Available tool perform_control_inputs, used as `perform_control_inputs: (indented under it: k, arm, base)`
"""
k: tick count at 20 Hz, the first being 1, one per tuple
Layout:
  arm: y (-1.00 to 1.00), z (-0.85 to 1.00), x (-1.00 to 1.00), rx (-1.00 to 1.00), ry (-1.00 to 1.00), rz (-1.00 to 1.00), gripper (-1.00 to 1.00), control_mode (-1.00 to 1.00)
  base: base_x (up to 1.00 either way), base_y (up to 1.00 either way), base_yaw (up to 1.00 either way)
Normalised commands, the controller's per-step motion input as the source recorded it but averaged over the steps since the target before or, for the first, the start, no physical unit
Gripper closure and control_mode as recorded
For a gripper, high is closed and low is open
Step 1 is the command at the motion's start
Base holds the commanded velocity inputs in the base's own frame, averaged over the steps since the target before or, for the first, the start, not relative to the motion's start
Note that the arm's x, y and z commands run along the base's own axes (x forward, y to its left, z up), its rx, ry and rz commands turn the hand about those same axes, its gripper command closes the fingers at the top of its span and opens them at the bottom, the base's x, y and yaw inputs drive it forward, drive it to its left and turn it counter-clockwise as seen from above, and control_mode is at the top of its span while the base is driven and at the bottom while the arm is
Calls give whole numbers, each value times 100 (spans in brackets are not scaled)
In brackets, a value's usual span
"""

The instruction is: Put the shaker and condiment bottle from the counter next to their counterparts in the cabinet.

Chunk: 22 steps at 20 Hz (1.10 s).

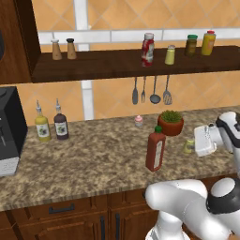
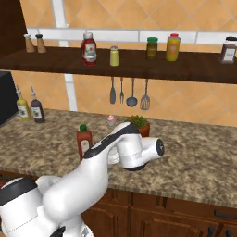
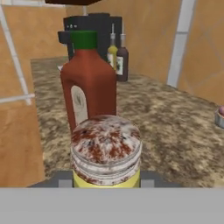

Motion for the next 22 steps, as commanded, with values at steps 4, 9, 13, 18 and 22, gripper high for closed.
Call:
perform_control_inputs:
  k: [4,9,13,18,22]
  arm:
    - [0,93,-1,0,-3,-21,100,-100]
    - [-4,100,0,0,0,-11,100,-100]
    - [-16,100,-3,0,0,-5,100,-100]
    - [-24,100,-4,0,0,0,100,-100]
    - [-4,100,-1,0,0,0,100,-100]
  base:
    - [0,0,0]
    - [0,0,0]
    - [0,0,0]
    - [0,0,0]
    - [0,0,0]
